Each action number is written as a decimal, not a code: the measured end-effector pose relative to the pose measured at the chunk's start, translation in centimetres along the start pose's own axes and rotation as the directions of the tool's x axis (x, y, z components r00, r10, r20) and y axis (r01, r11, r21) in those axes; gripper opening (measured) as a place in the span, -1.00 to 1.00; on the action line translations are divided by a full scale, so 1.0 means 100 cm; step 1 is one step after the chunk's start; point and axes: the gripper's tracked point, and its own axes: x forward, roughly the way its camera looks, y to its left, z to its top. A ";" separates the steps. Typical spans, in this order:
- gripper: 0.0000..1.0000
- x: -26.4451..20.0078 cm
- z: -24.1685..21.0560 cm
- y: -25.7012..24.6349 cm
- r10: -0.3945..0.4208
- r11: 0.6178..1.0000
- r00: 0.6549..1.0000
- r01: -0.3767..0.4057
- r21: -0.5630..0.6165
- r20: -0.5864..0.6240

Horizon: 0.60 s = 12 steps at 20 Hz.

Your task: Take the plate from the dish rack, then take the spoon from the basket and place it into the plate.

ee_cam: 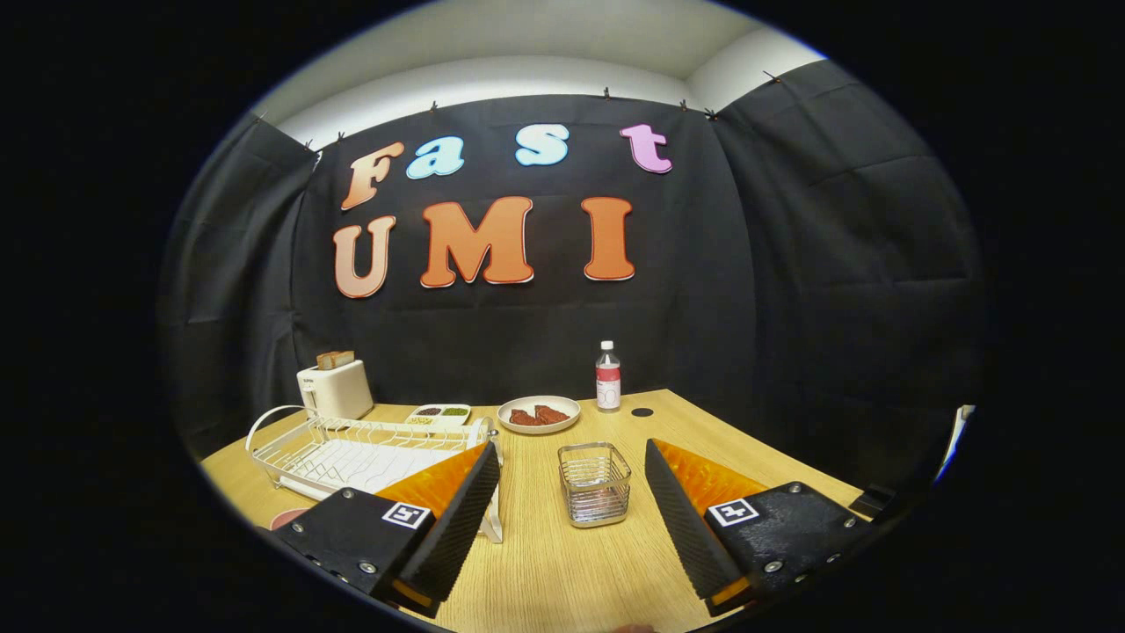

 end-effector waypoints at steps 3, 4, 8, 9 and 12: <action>0.98 0.004 0.003 0.000 0.003 1.000 1.000 -0.003 0.004 0.004; 0.98 0.005 0.005 0.002 0.007 1.000 1.000 -0.007 0.014 0.010; 0.97 0.010 -0.003 0.003 0.000 1.000 1.000 0.000 0.008 0.006; 0.98 0.011 -0.004 0.001 -0.003 1.000 1.000 0.003 0.000 0.004; 0.98 0.015 -0.003 -0.006 -0.012 1.000 1.000 0.012 0.007 0.005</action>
